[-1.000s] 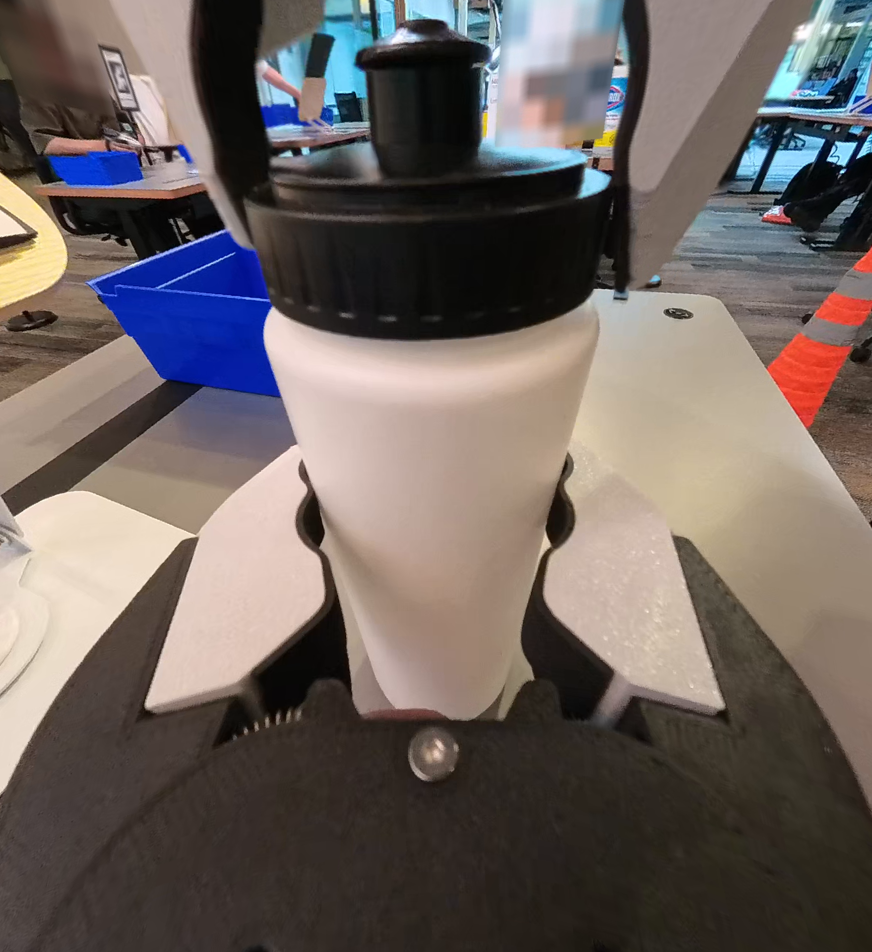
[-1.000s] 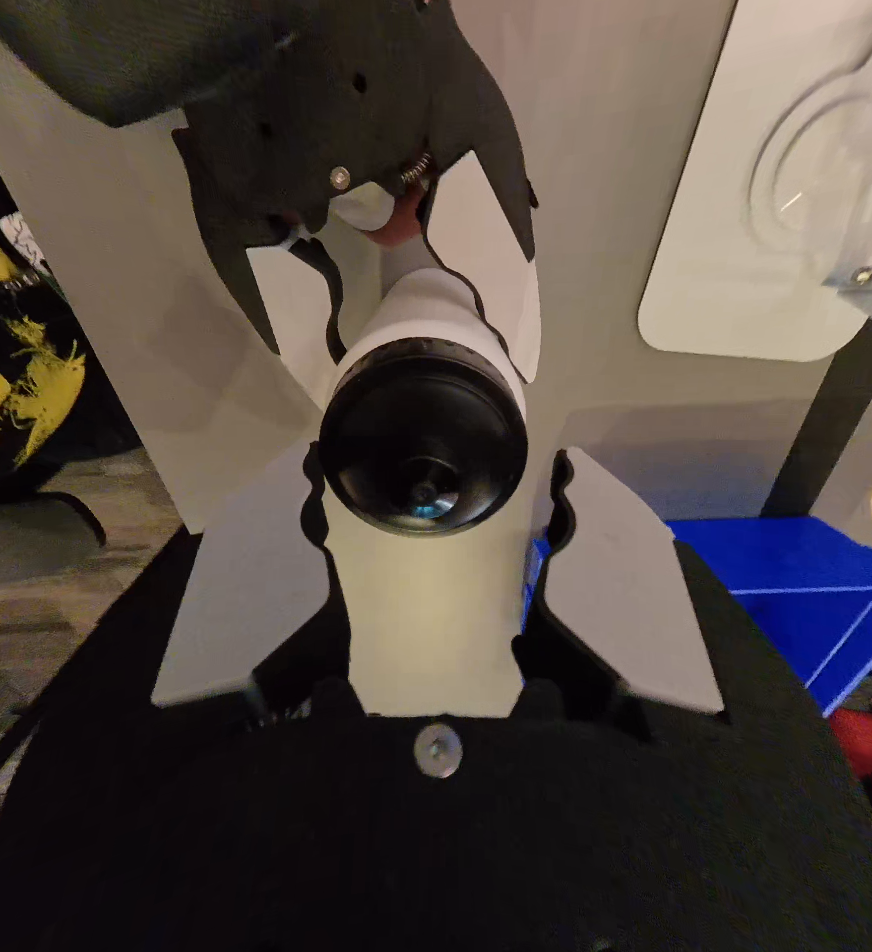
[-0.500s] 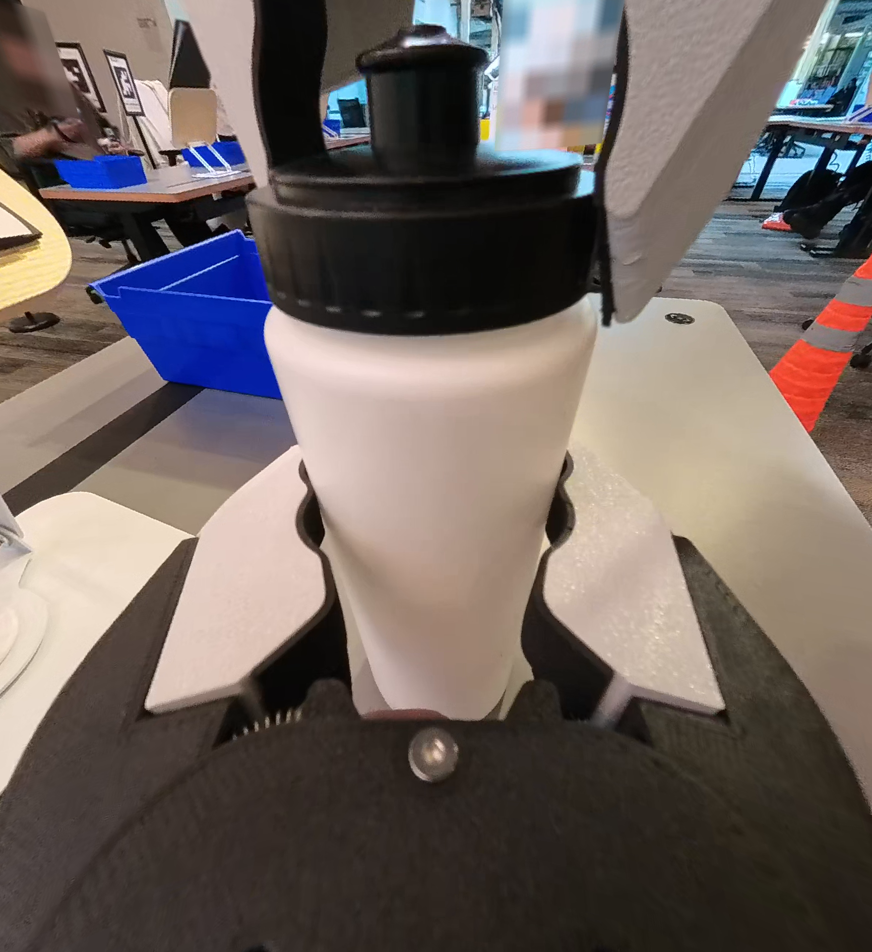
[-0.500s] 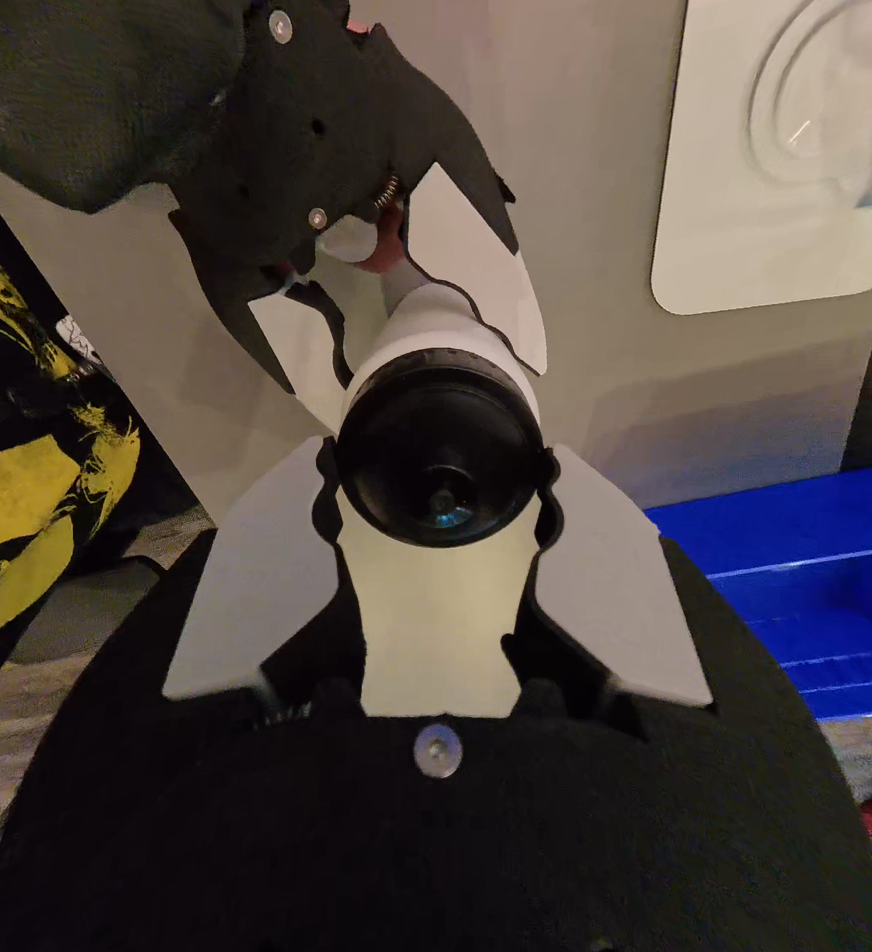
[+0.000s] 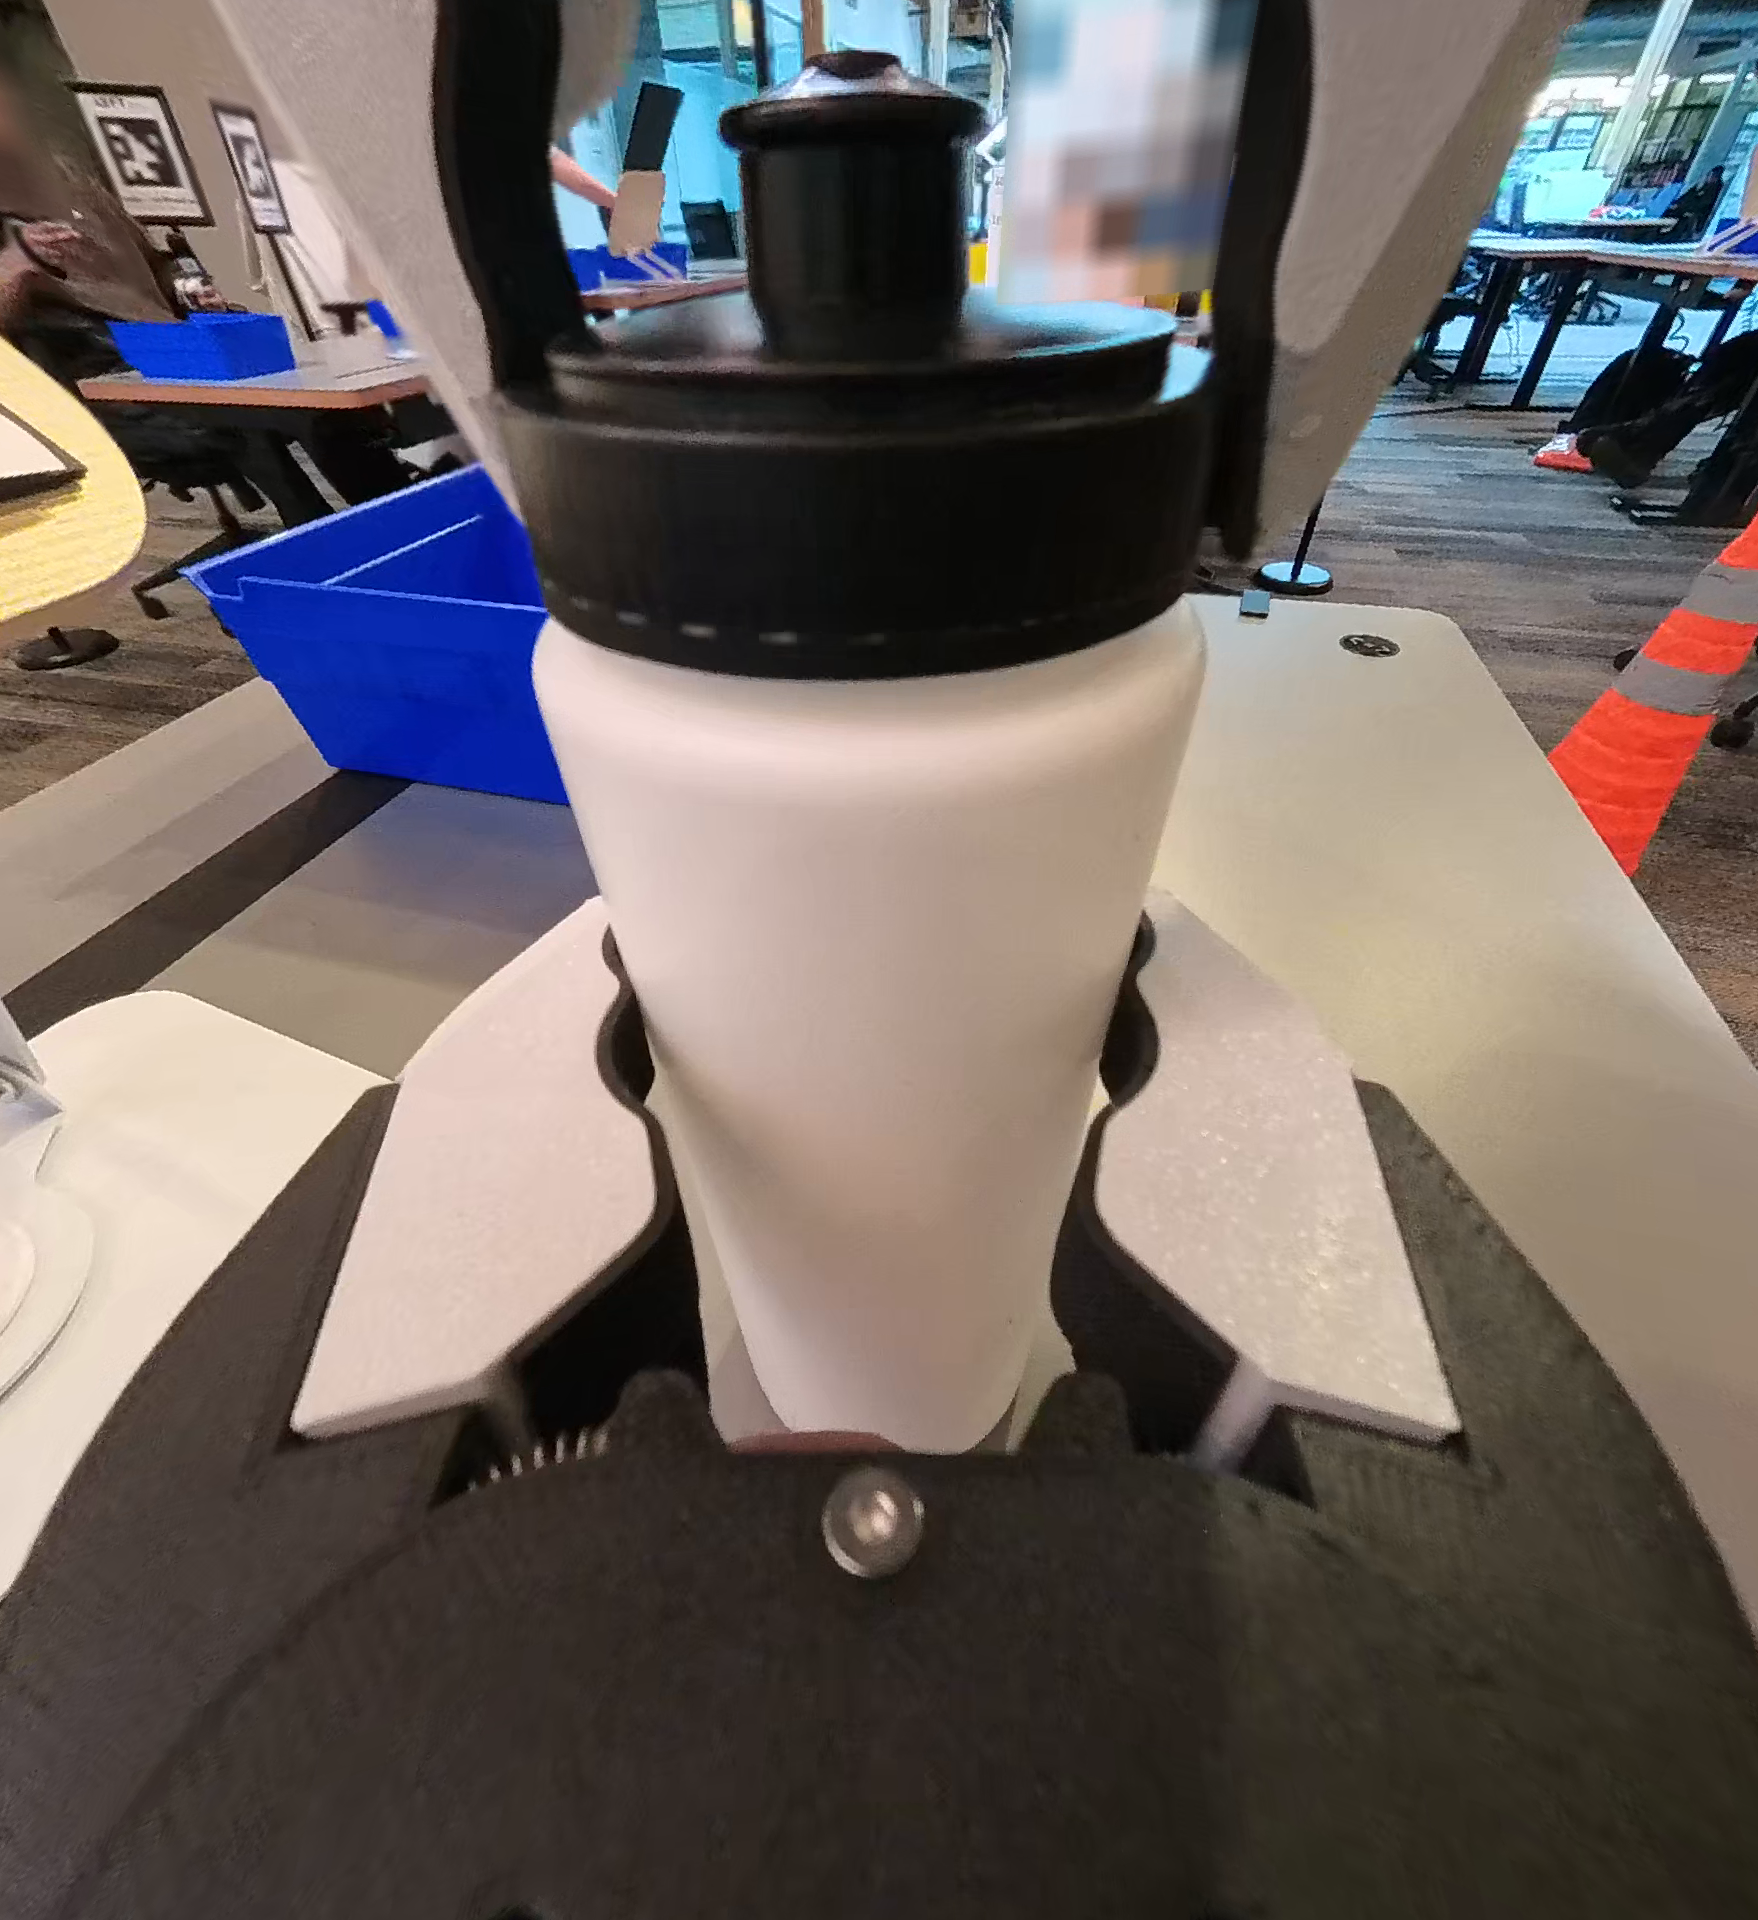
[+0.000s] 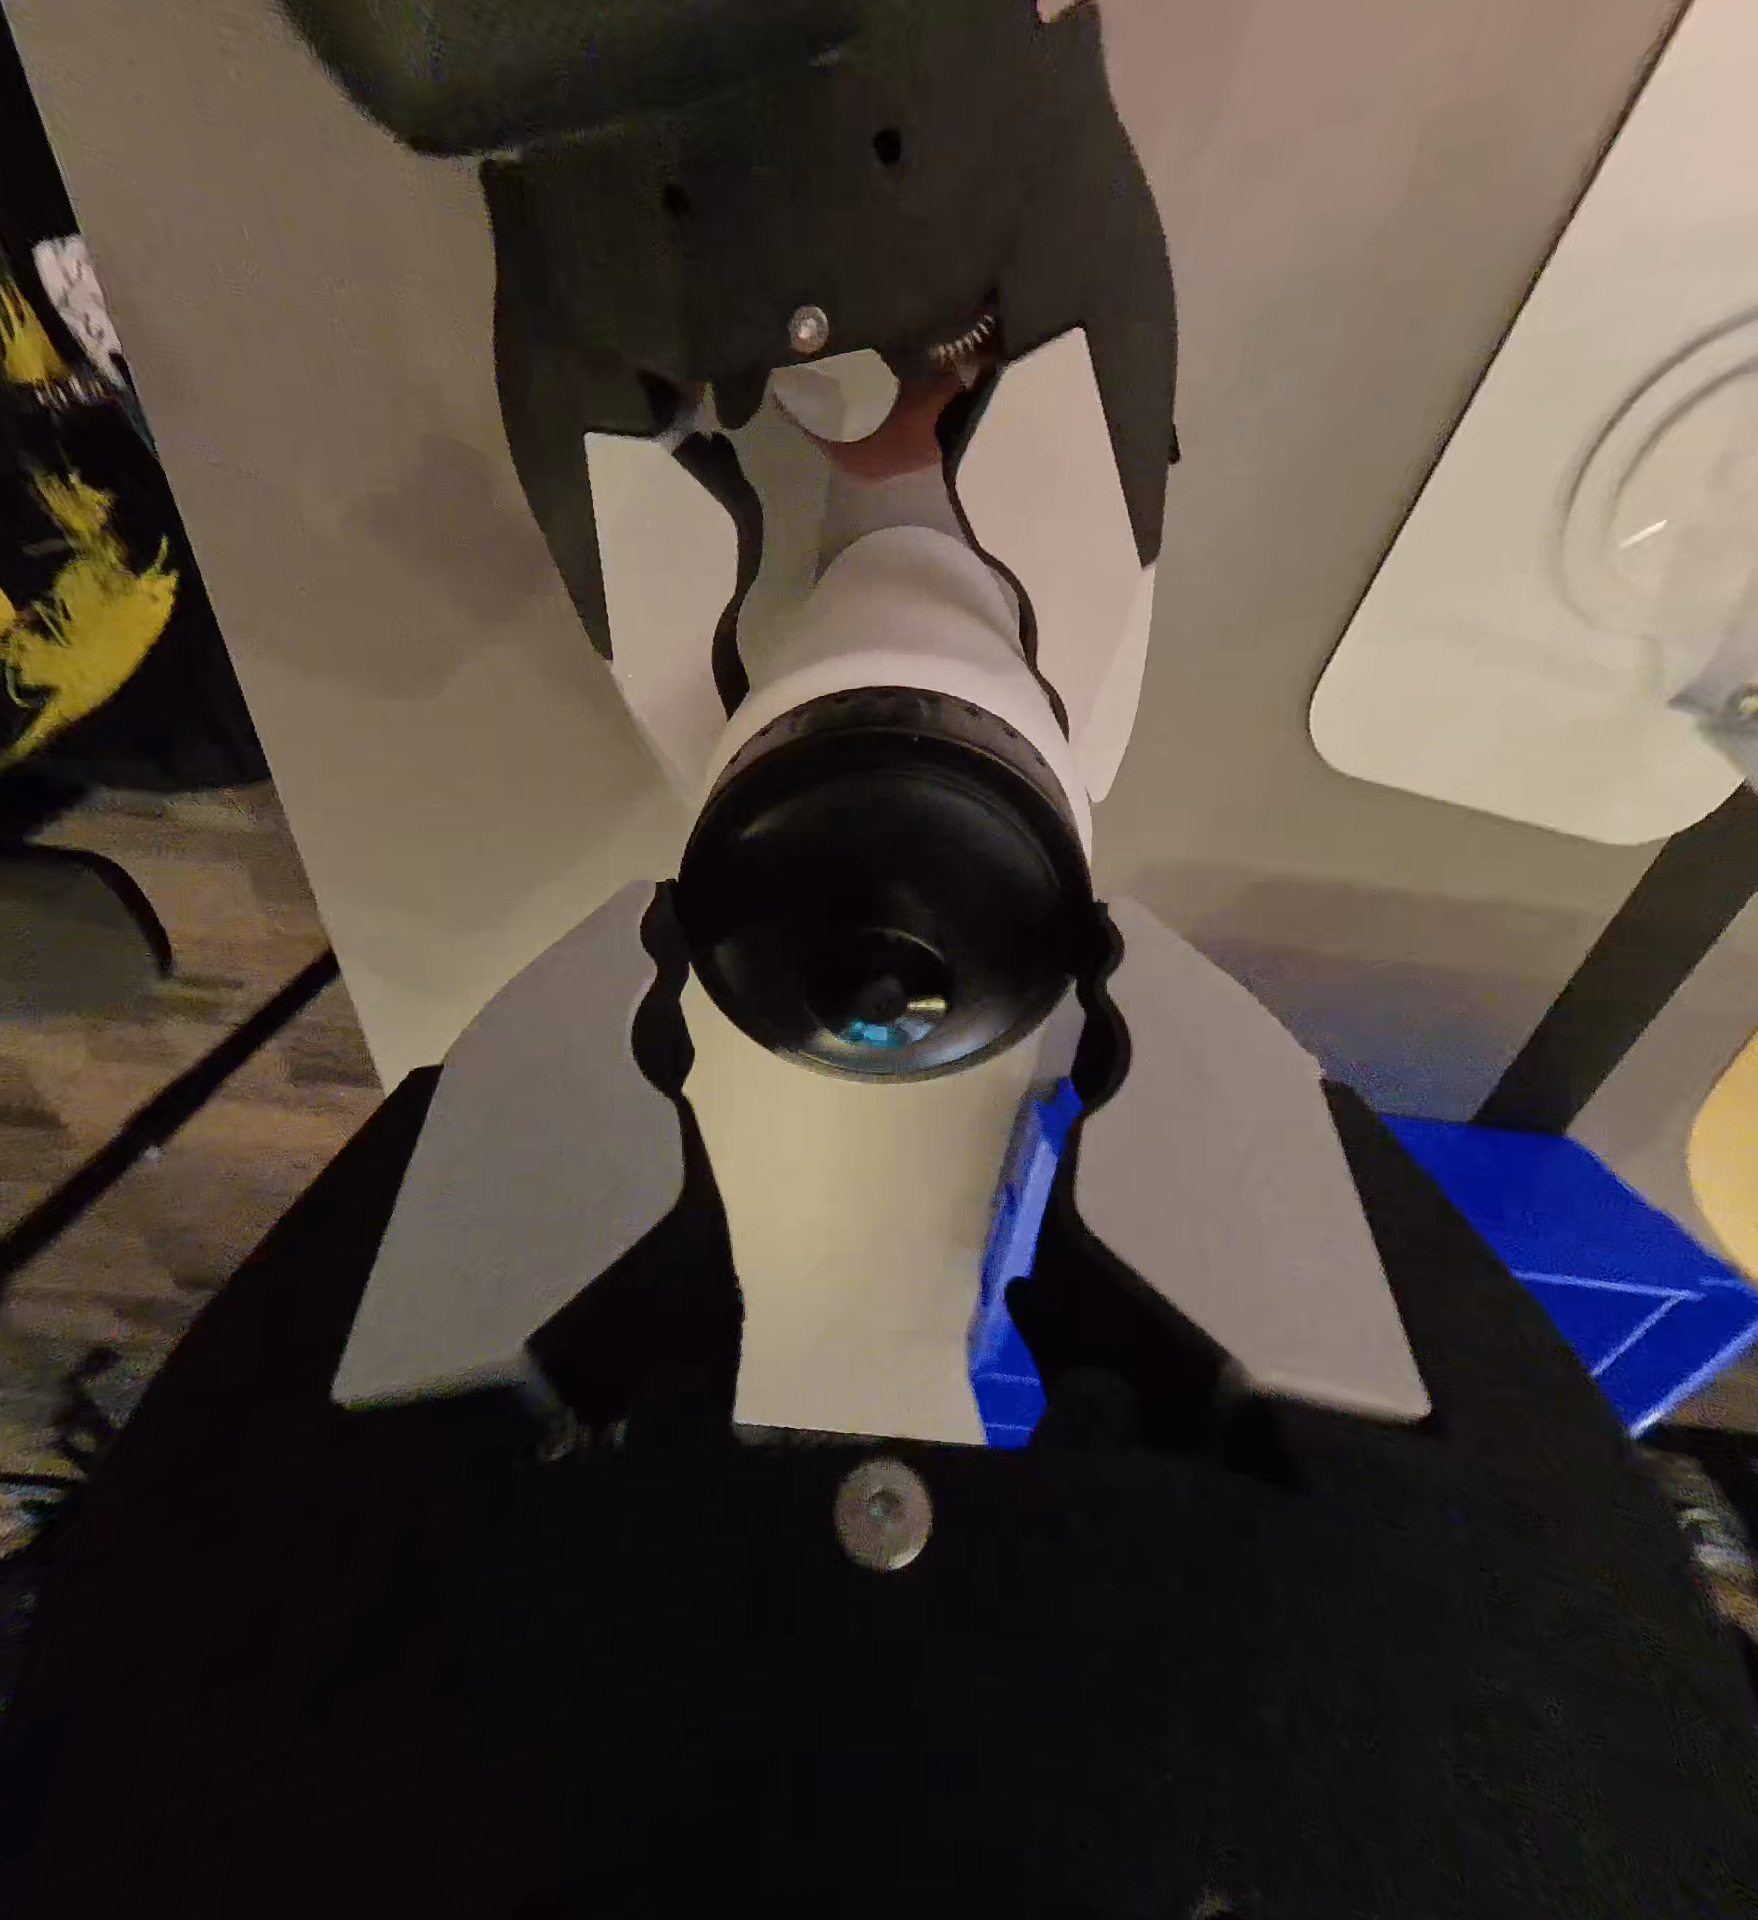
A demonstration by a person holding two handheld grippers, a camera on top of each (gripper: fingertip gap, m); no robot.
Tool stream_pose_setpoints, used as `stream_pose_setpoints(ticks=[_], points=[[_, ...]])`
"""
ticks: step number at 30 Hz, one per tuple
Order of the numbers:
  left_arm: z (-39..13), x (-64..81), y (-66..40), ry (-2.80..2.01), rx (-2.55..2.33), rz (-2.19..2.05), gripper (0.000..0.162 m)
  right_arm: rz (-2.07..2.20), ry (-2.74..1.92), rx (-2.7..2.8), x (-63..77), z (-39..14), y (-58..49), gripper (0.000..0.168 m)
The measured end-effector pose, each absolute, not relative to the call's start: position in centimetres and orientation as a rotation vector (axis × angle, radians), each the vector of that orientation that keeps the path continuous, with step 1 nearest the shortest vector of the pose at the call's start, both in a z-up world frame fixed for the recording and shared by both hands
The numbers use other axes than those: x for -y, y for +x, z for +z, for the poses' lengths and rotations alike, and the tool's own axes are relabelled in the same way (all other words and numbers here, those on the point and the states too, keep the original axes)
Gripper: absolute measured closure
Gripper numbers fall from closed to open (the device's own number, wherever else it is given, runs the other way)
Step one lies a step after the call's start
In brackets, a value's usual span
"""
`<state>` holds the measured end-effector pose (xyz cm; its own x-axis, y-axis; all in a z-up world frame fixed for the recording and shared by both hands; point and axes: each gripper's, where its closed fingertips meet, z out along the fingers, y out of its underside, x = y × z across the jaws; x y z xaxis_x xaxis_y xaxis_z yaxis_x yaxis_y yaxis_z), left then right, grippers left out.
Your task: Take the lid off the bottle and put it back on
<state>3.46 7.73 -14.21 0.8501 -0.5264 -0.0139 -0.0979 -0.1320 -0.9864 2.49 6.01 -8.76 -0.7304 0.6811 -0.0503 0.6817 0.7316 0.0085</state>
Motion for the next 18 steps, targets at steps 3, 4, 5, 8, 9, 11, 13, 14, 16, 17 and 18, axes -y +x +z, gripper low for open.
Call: stream_pose_setpoints(ticks=[3, 4, 5, 8, 9, 11, 13, 14, 16, 17, 18], points=[[-14.22, -7.80, 3.44, -1.683, -0.489, -0.393, 0.076, -0.072, 1.513, -2.712, -5.78, -8.79, 2.45, 0.095], [-14.23, -7.76, 3.49, -1.682, -0.493, -0.389, 0.076, -0.079, 1.550, -2.709, -5.75, -8.79, 2.43, 0.095], [-14.23, -7.73, 3.51, -1.682, -0.496, -0.387, 0.076, -0.079, 1.544, -2.721, -5.71, -8.78, 2.34, 0.095], [-14.24, -7.71, 3.68, -1.683, -0.501, -0.388, 0.076, 0.004, 1.322, -2.850, -6.09, -8.76, 2.54, 0.090], [-14.24, -7.66, 3.68, -1.680, -0.504, -0.387, 0.076, 0.025, 1.268, -2.903, -6.17, -8.65, 2.27, 0.078], [-14.25, -7.63, 3.67, -1.684, -0.506, -0.384, 0.076, 0.049, 1.071, -3.011, -5.81, -8.44, 2.08, 0.079], [-14.25, -7.65, 3.67, -1.682, -0.505, -0.387, 0.076, 0.098, 0.899, -3.054, -5.79, -8.56, 2.38, 0.093], [-14.25, -7.66, 3.66, -1.682, -0.505, -0.388, 0.076, 0.136, 0.853, -3.063, -6.02, -8.68, 2.38, 0.095], [-14.24, -7.68, 3.66, -1.682, -0.503, -0.389, 0.076, 0.150, 0.817, -3.056, -6.11, -8.64, 2.36, 0.095], [-14.25, -7.69, 3.64, -1.682, -0.501, -0.389, 0.076, 0.145, 0.859, -3.035, -6.11, -8.62, 2.33, 0.095], [-14.24, -7.73, 3.58, -1.684, -0.497, -0.389, 0.076, 0.134, 0.967, -2.992, -6.03, -8.64, 2.31, 0.094]])
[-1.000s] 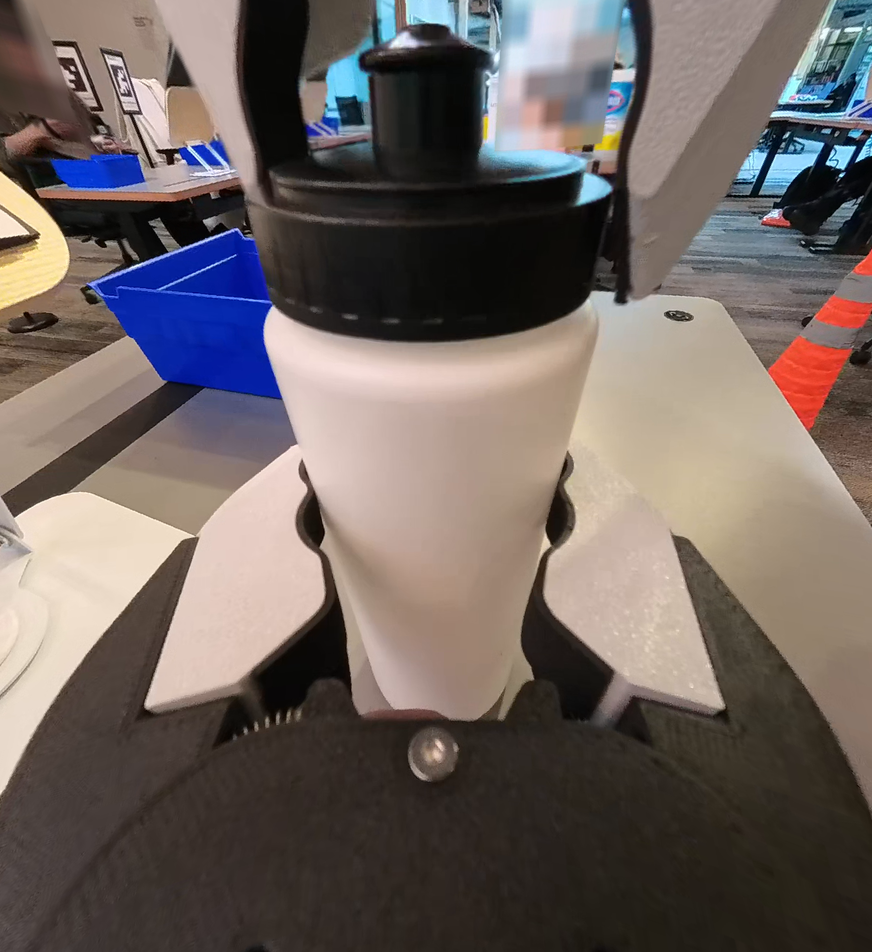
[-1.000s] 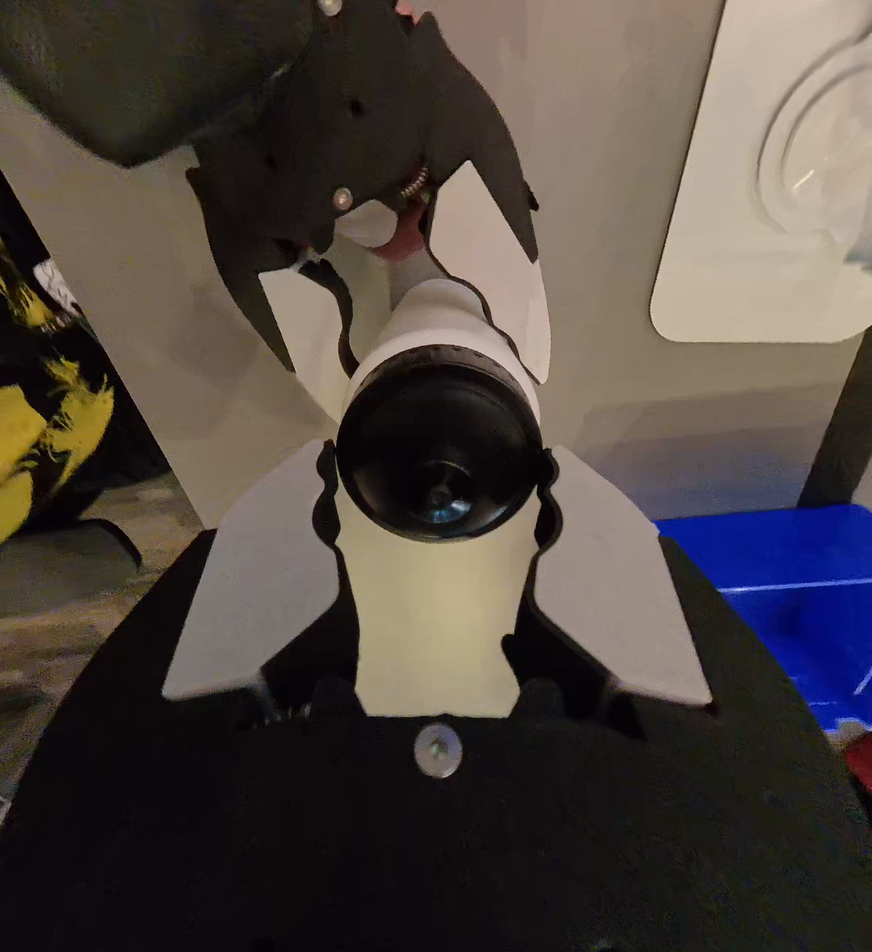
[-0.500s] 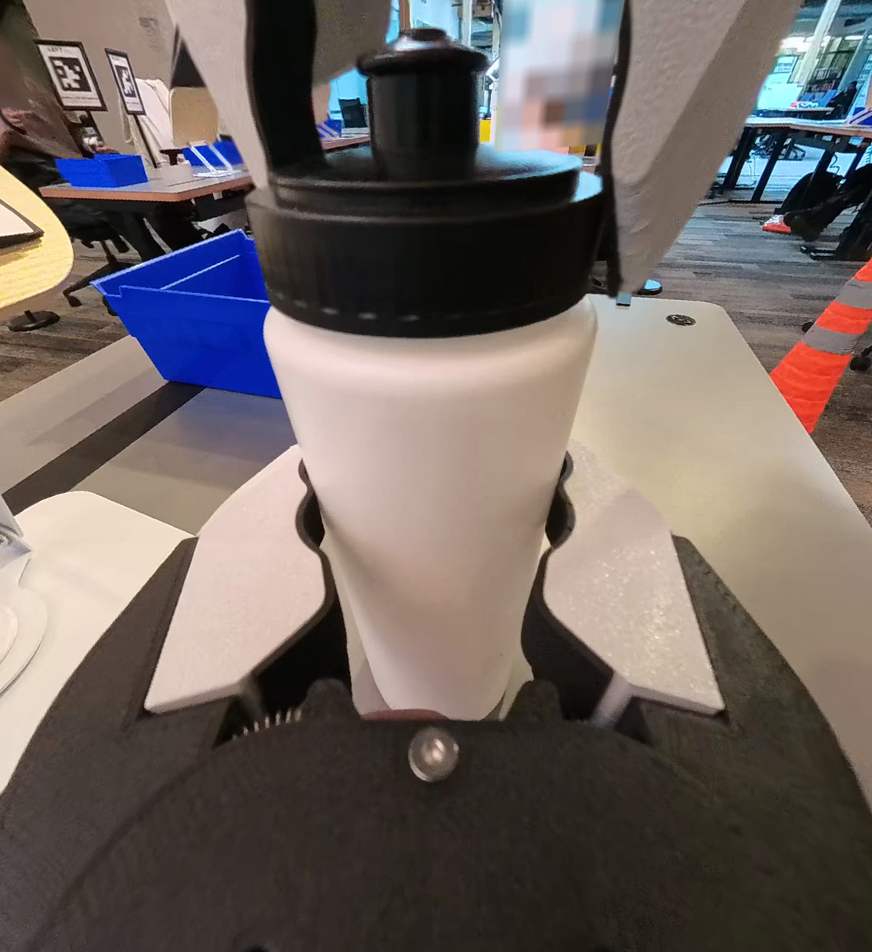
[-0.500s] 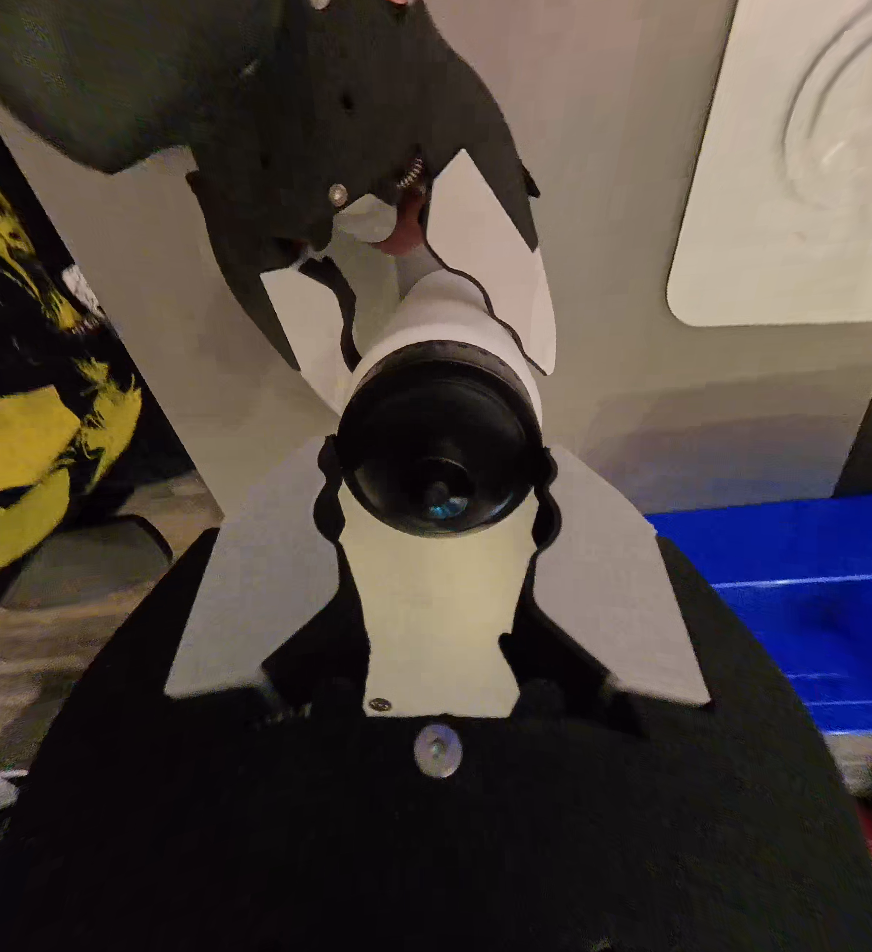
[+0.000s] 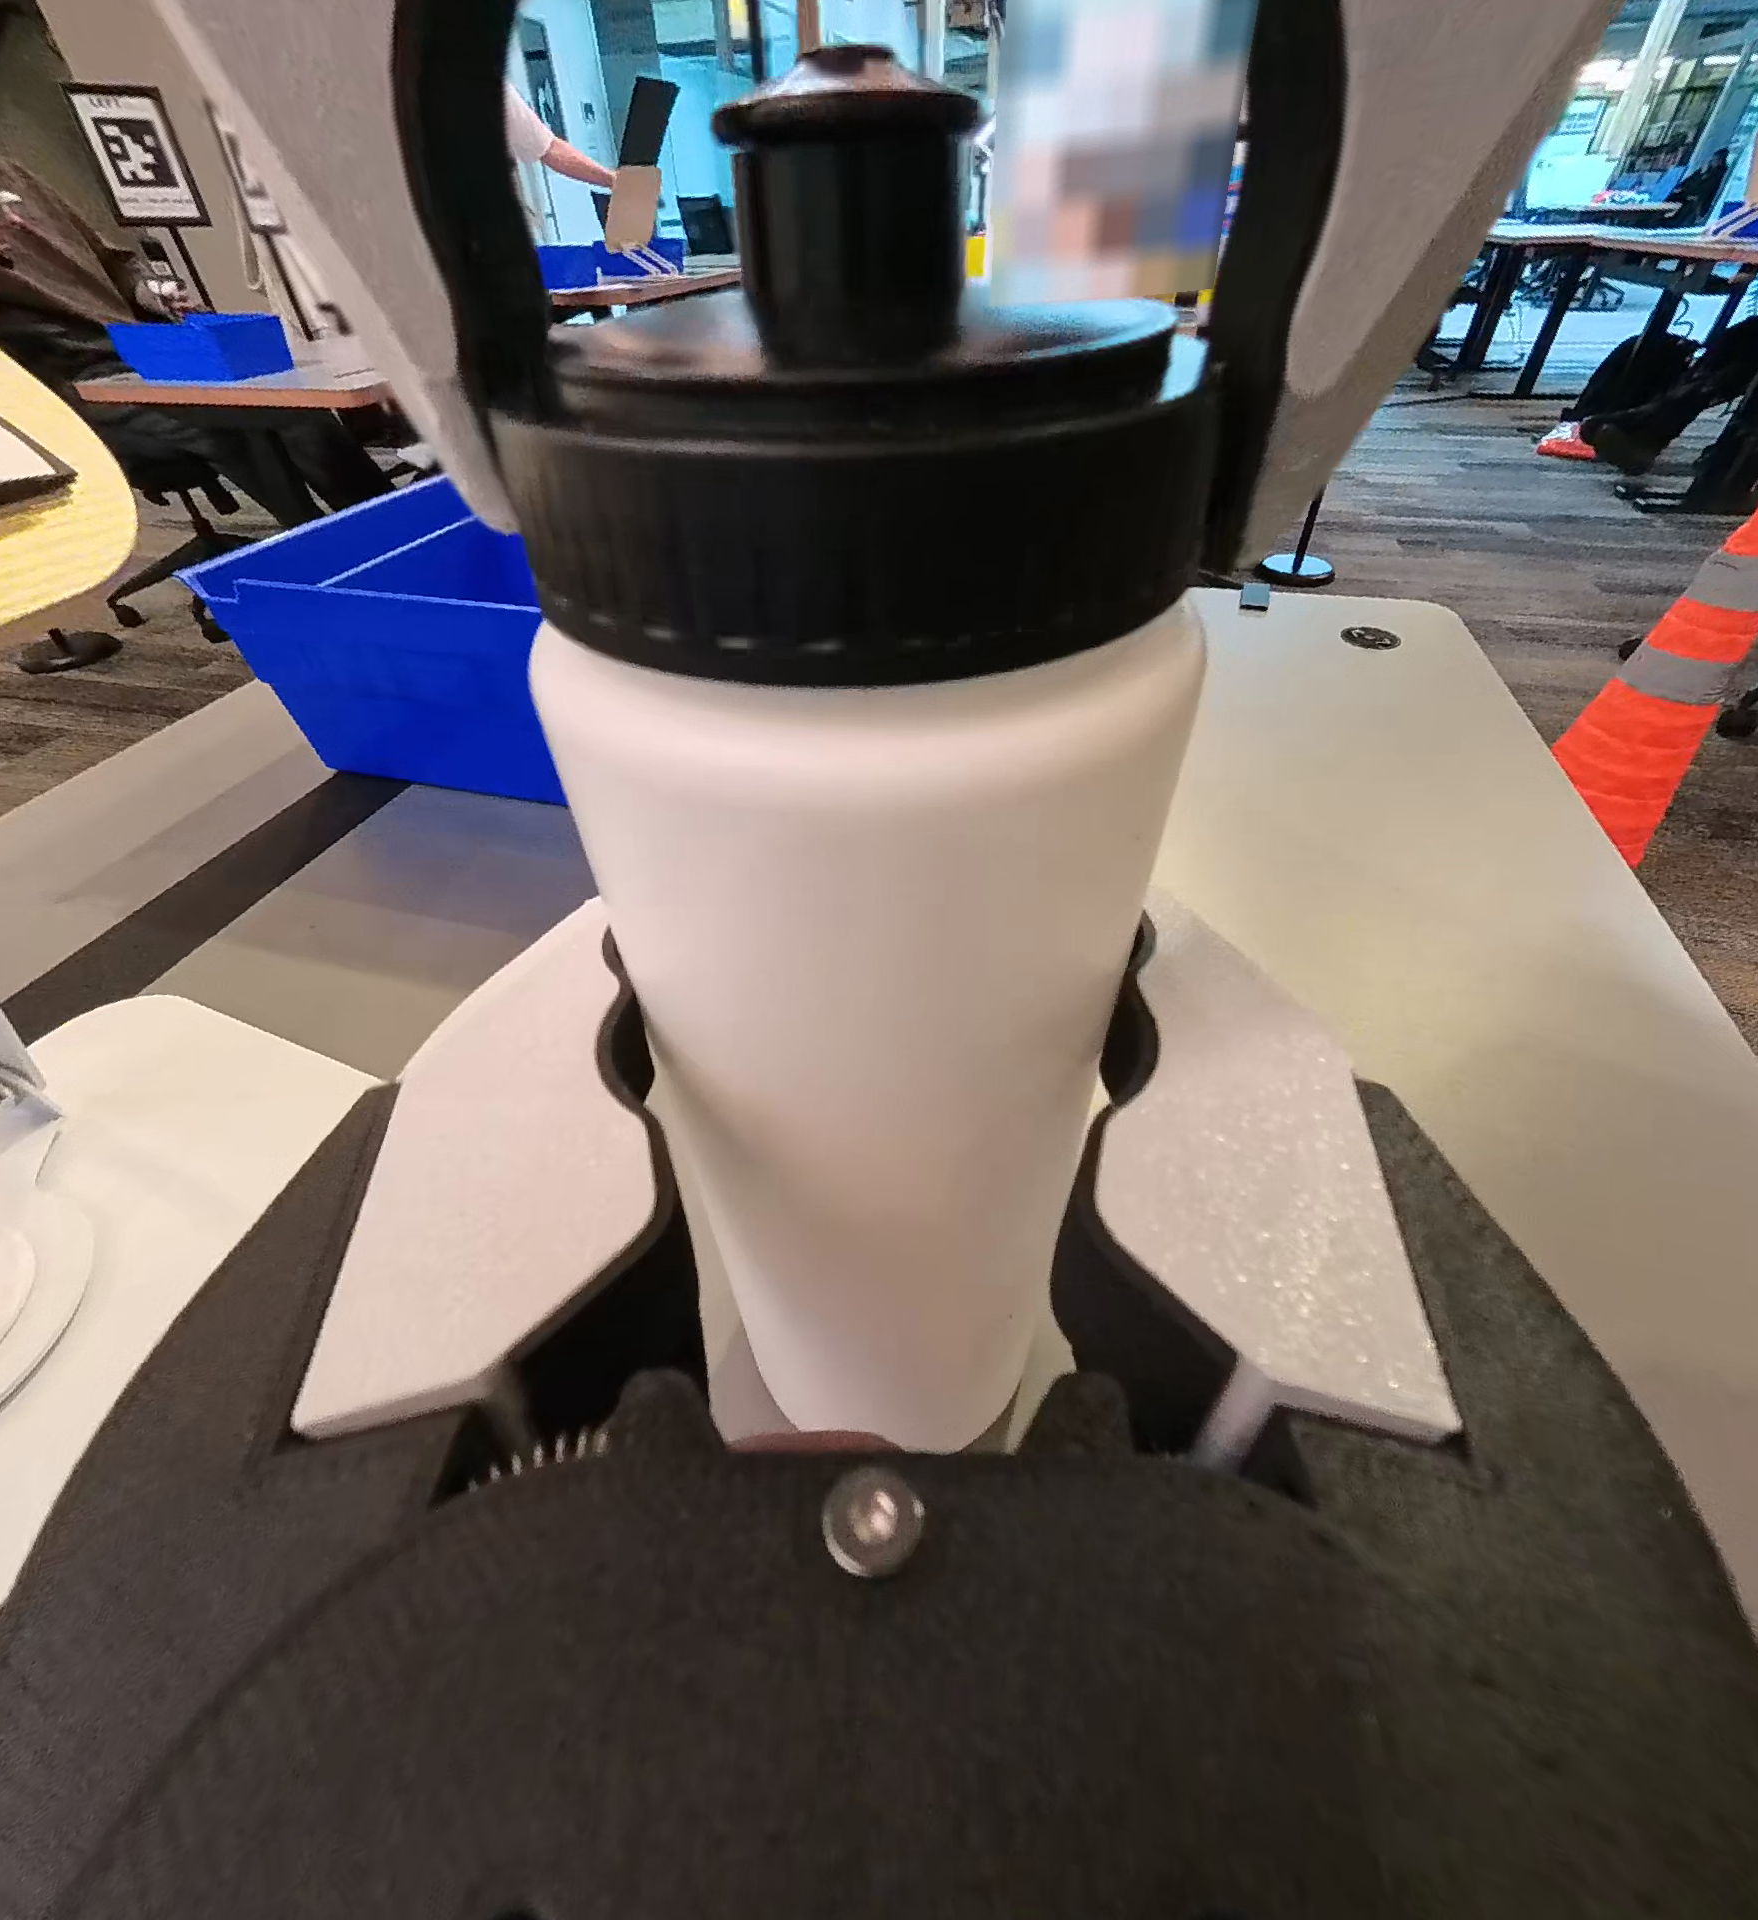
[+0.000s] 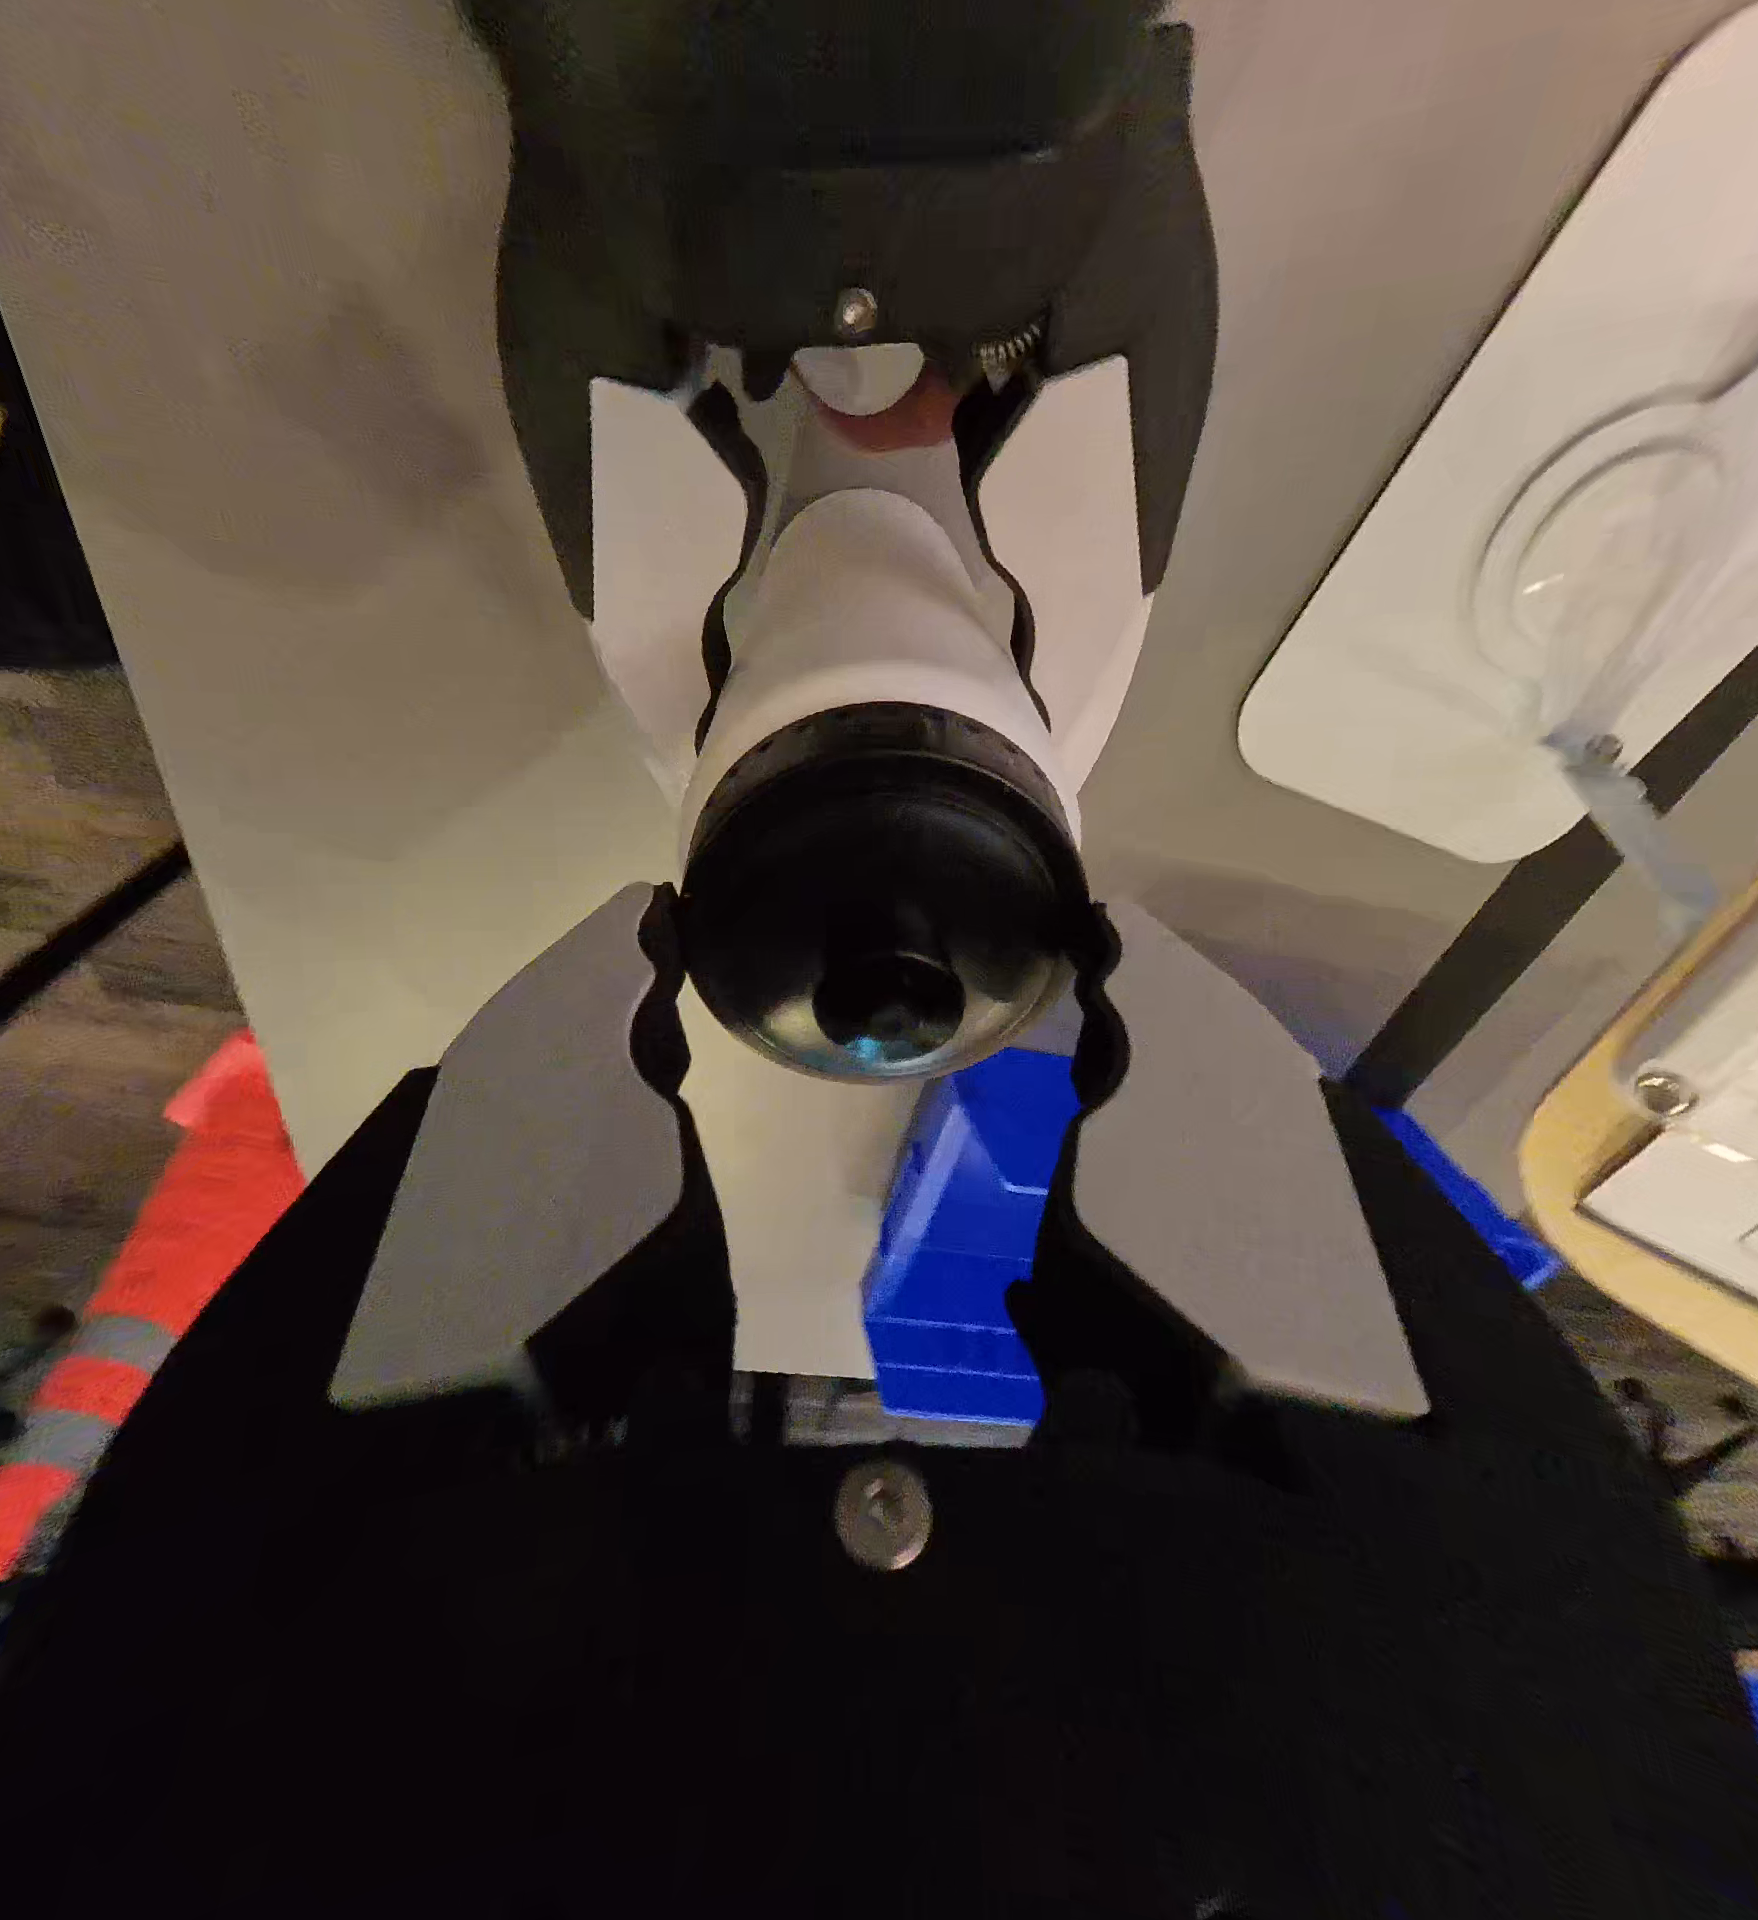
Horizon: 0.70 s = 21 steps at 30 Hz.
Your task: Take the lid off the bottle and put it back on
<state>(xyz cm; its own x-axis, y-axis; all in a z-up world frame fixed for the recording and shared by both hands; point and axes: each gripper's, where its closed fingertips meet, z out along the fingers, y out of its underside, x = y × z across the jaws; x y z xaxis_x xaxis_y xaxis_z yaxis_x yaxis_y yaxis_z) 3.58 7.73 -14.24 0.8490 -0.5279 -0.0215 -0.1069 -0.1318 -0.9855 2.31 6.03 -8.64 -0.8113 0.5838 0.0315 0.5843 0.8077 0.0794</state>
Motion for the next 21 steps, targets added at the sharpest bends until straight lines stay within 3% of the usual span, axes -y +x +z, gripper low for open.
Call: stream_pose_setpoints(ticks=[4, 8, 10, 12, 16, 21], points=[[-14.25, -7.81, 3.33, -1.687, -0.489, -0.392, 0.076, -0.003, -1.568, 2.724, -5.77, -8.73, 2.08, 0.094], [-14.29, -7.69, 3.67, -1.686, -0.506, -0.381, 0.076, -0.016, -1.542, 2.731, -5.76, -8.73, 2.60, 0.094], [-14.30, -7.62, 3.64, -1.686, -0.509, -0.380, 0.076, -0.028, -1.373, 2.822, -5.72, -8.66, 2.80, 0.074], [-14.30, -7.60, 3.65, -1.686, -0.508, -0.380, 0.076, -0.032, -1.148, 2.893, -5.58, -8.51, 2.58, 0.076], [-14.30, -7.64, 3.64, -1.685, -0.507, -0.383, 0.076, -0.129, -0.872, 2.968, -6.19, -8.57, 2.40, 0.096], [-14.29, -7.75, 3.56, -1.687, -0.497, -0.383, 0.076, -0.116, -1.217, 2.881, -6.06, -8.57, 2.41, 0.095]])
